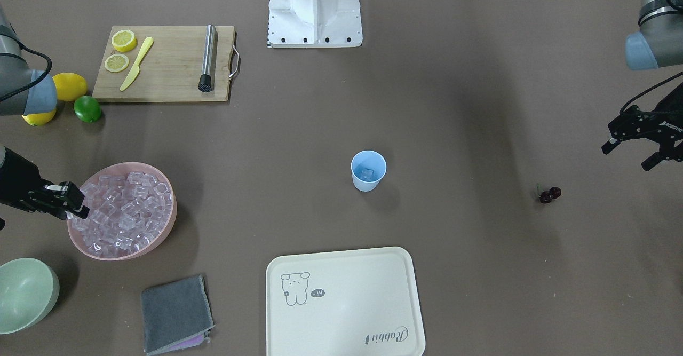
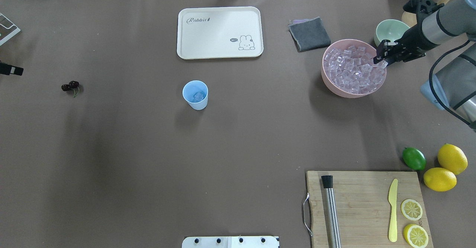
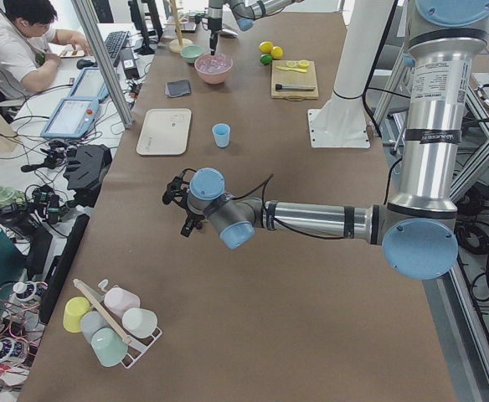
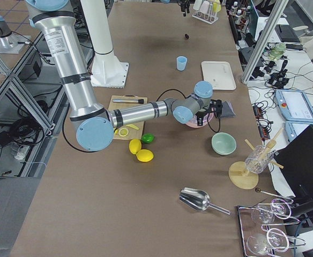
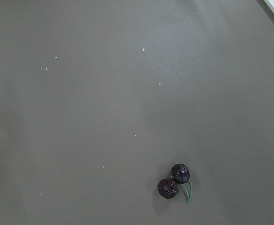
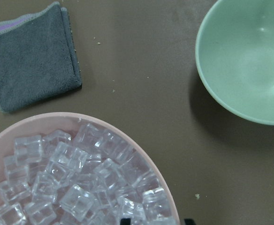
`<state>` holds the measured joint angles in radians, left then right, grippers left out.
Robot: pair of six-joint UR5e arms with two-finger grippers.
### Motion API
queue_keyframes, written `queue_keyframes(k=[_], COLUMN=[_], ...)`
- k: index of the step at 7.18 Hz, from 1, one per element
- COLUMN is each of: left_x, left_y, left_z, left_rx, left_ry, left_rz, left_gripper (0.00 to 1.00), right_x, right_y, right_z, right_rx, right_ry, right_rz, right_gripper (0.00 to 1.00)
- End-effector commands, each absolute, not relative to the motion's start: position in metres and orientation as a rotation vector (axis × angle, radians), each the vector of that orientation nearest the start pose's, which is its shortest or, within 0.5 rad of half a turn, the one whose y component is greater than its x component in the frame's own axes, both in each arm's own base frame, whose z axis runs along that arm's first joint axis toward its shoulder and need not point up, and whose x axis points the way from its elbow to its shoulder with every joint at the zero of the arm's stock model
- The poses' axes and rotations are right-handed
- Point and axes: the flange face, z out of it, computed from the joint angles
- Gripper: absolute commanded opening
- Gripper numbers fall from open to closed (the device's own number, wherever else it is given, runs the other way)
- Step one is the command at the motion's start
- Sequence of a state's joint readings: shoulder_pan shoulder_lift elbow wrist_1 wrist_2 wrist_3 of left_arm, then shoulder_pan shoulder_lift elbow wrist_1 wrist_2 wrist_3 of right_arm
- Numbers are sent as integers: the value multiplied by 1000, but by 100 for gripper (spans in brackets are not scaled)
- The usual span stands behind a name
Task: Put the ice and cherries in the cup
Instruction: 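Grasp a third ice cube from the pink bowl with the right gripper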
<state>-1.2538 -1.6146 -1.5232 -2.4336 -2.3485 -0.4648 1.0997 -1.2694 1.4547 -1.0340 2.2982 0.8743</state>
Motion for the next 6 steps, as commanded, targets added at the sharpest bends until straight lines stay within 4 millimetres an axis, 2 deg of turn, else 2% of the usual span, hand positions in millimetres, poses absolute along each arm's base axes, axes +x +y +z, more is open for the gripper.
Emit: queue_keyframes(k=[1,2,4,6], left_x=[105,107,108,108], left_y=[-523,-522,-521,-520], left_z=[560,561,561,563], left_rx=[472,471,468,464], left_ry=[980,981,981,981], left_rz=[201,203,206,206], left_gripper=[98,98,98,98], right_x=[-228,-229,-227,-225], right_y=[-596,-597,-595,-593], right_z=[485,484,483,478], right_rx=[107,107,112,119], right_ry=[-972,-974,-975,-981], right_rz=[107,106,106,103], right_gripper=[45,41,21,20])
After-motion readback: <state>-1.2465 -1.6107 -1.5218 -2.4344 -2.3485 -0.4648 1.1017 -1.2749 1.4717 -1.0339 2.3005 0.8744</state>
